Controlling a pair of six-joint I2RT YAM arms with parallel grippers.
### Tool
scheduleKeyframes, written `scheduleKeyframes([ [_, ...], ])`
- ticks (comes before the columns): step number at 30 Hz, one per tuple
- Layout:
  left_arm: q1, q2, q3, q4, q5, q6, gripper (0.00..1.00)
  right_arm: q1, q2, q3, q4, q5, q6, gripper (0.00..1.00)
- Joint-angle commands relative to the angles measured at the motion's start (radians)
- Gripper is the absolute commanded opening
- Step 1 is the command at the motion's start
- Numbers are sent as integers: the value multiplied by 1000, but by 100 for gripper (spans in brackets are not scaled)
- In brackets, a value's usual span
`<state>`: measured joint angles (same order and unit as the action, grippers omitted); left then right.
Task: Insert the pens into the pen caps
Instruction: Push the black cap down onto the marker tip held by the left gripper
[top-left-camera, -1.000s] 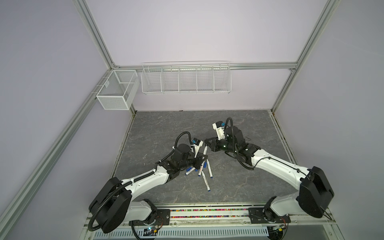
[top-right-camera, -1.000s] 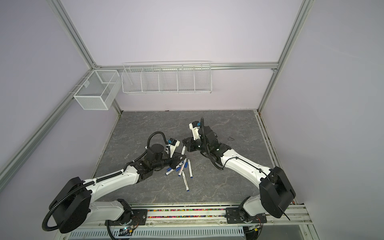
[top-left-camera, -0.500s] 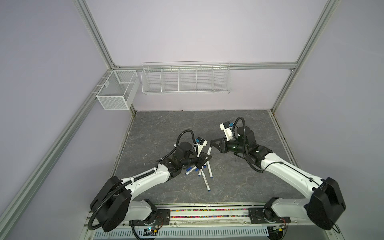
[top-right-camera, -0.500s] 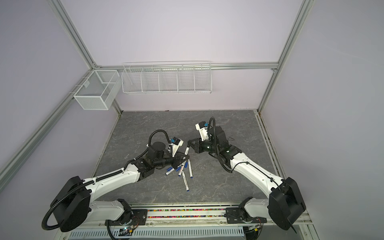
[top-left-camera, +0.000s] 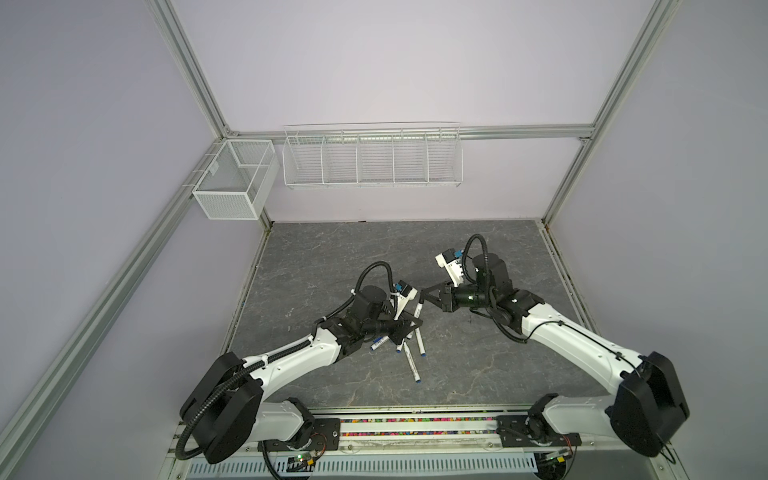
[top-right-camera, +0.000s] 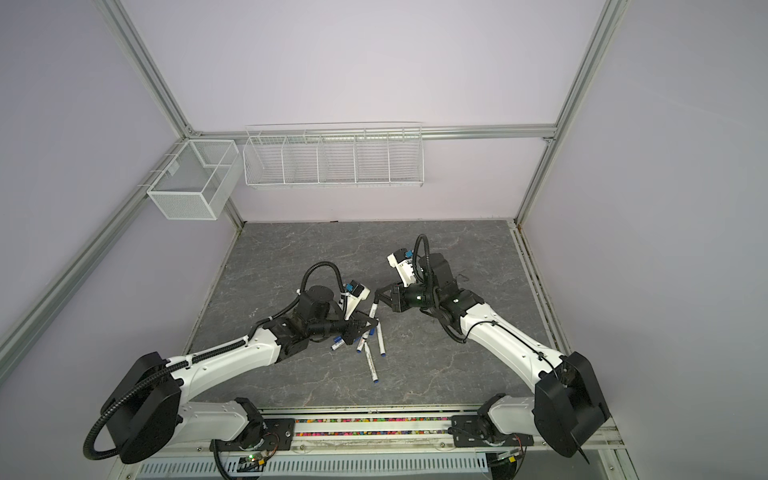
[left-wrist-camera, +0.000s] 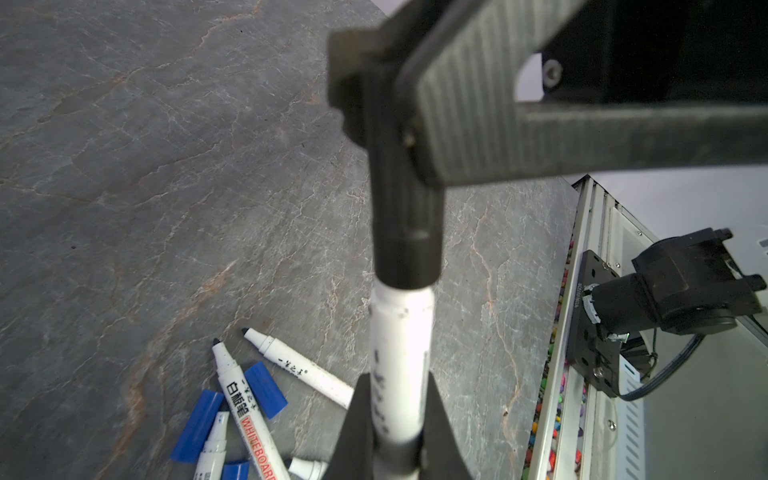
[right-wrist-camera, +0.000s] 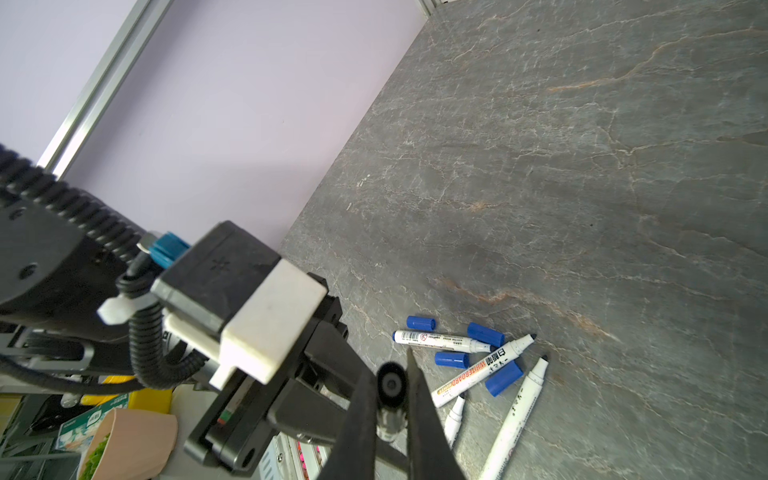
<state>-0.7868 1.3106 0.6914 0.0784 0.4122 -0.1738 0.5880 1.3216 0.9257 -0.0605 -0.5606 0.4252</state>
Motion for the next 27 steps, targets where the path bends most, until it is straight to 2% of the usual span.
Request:
scheduleKeyframes([
  [1, 23, -29, 27, 168, -106, 0, 0, 48, 7, -33, -180, -315, -5, 11],
  [9, 23, -39, 31, 157, -84, 27, 0, 23, -24, -41, -242, -371, -43, 10],
  [18, 23, -20, 111, 5, 33, 130, 0, 20, -60, -21, -412, -387, -163, 10],
  [23, 23, 0, 153, -48, 62, 167, 0, 20, -70, -22, -439, -378, -183, 10],
  [27, 23, 6, 181, -47, 71, 161, 0, 32, -57, -19, -455, -328, -195, 10],
])
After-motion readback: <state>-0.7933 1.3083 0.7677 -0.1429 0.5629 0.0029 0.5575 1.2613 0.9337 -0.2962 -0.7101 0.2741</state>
